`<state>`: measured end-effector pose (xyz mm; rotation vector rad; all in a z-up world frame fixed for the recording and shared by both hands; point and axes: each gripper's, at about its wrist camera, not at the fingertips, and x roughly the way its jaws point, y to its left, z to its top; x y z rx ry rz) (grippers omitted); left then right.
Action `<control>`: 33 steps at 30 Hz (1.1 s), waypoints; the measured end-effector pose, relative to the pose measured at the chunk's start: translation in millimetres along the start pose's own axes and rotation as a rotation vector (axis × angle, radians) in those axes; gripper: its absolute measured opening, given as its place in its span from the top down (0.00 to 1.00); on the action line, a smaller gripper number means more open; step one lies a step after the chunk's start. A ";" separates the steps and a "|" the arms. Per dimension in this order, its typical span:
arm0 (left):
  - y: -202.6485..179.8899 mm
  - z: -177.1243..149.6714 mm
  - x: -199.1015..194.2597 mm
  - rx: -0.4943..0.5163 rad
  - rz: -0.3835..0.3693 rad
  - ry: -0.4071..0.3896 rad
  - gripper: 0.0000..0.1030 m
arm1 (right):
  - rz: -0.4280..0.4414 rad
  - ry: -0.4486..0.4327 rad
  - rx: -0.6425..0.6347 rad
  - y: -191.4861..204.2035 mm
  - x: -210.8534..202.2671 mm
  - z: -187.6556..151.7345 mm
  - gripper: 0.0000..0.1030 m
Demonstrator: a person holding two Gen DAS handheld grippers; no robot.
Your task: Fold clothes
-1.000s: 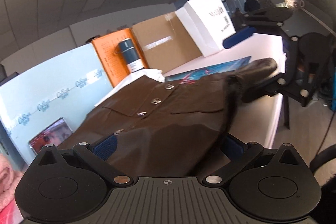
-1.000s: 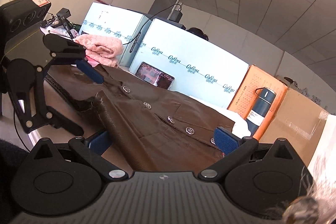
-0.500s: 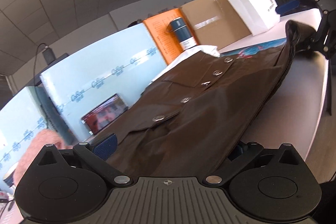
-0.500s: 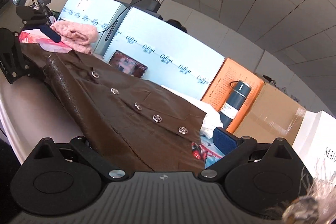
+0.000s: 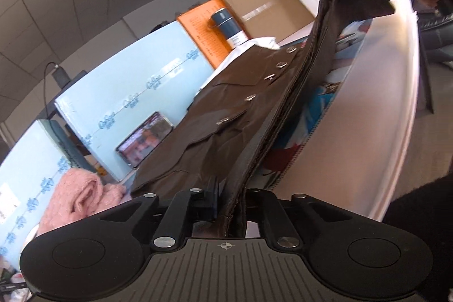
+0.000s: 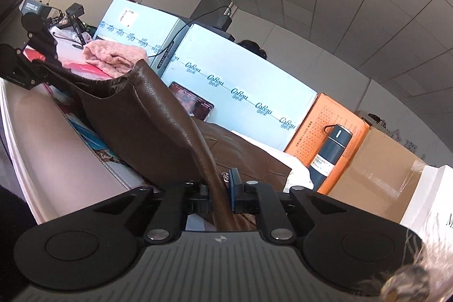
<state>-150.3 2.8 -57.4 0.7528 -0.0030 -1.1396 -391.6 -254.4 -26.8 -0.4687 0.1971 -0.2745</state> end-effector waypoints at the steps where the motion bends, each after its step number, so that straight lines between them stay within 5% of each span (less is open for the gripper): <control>1: 0.8 1.8 -6.0 -0.012 -0.015 -0.019 0.96 | -0.002 -0.021 0.013 -3.3 -3.5 4.2 0.94; 9: 34.0 -3.7 -12.0 -0.292 0.063 -0.179 0.81 | -0.059 -0.165 -0.007 -24.0 10.2 32.0 0.94; 19: 88.6 -5.5 11.3 -0.653 0.080 -0.274 0.85 | -0.084 -0.210 -0.030 -54.5 103.3 53.8 0.94; 30: 149.0 -12.0 84.3 -0.970 0.073 -0.113 0.87 | 0.121 0.137 0.061 -99.1 231.2 60.1 0.90; 33: 160.0 -24.5 101.0 -1.052 0.050 -0.060 0.87 | 0.184 0.241 0.087 -111.3 265.6 60.9 0.73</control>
